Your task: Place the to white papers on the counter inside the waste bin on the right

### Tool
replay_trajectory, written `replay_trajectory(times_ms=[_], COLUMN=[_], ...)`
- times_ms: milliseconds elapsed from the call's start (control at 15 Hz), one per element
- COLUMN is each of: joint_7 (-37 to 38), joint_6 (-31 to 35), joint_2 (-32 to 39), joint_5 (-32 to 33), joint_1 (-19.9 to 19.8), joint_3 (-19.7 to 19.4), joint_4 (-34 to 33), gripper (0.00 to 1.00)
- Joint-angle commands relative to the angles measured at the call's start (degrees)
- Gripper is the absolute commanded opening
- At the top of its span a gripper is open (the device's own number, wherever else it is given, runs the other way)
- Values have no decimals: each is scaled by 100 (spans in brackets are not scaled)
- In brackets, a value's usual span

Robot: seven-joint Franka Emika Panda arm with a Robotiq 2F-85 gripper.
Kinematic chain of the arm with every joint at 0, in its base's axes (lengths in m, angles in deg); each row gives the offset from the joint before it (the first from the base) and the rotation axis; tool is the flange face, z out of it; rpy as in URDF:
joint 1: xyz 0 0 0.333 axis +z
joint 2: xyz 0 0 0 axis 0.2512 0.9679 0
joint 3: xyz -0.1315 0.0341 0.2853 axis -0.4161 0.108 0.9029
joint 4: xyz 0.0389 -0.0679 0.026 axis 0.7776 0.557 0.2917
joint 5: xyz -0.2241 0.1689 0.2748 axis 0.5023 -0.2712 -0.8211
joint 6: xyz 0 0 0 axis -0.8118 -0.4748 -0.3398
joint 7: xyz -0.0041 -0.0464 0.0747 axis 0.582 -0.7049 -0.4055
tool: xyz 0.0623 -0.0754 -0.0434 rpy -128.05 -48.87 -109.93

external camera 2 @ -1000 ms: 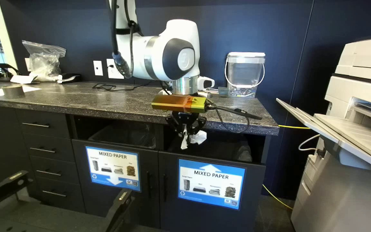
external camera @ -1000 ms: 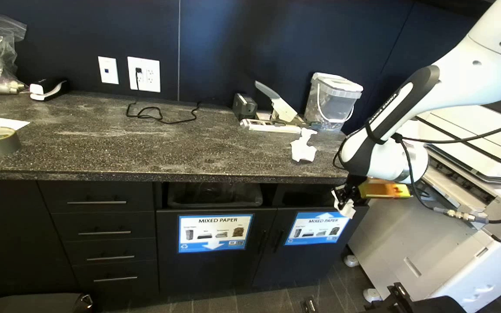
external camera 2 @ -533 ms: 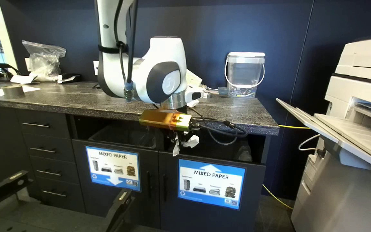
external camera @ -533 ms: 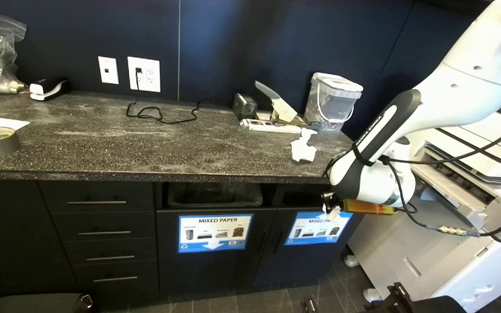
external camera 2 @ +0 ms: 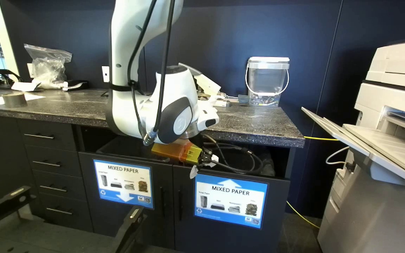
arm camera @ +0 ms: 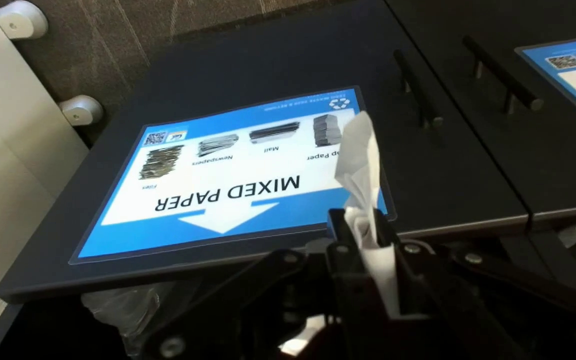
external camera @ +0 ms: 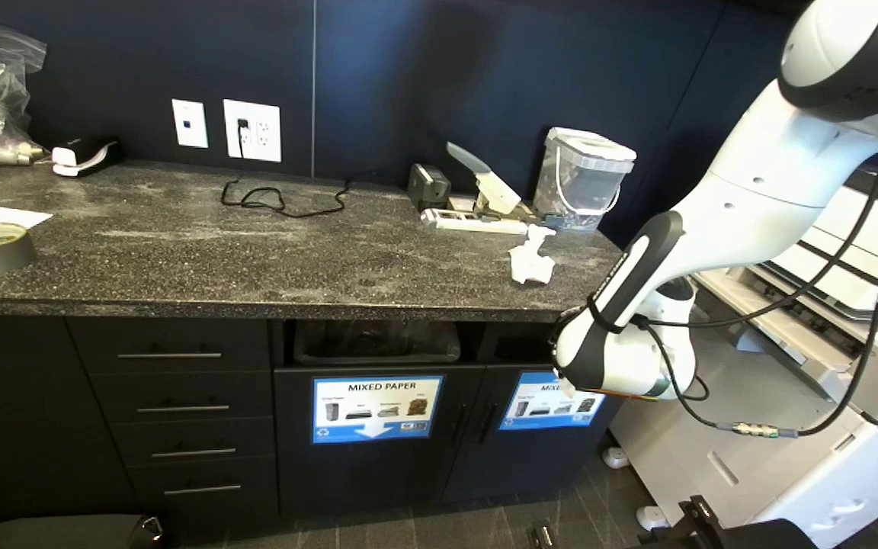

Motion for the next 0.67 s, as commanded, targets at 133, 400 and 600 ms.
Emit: replay_trajectory(times_ms=[133,400,600], joint_7=[400,691,941], joint_6=[569,806,920], joint_2=[921,1470,1841], joint_5=[-312,-479,-543], joint_1=[273,225,113], joint_3=[-155,-82,31], joint_4=[-1036,-1724,-2195], gripper=[12,13,12])
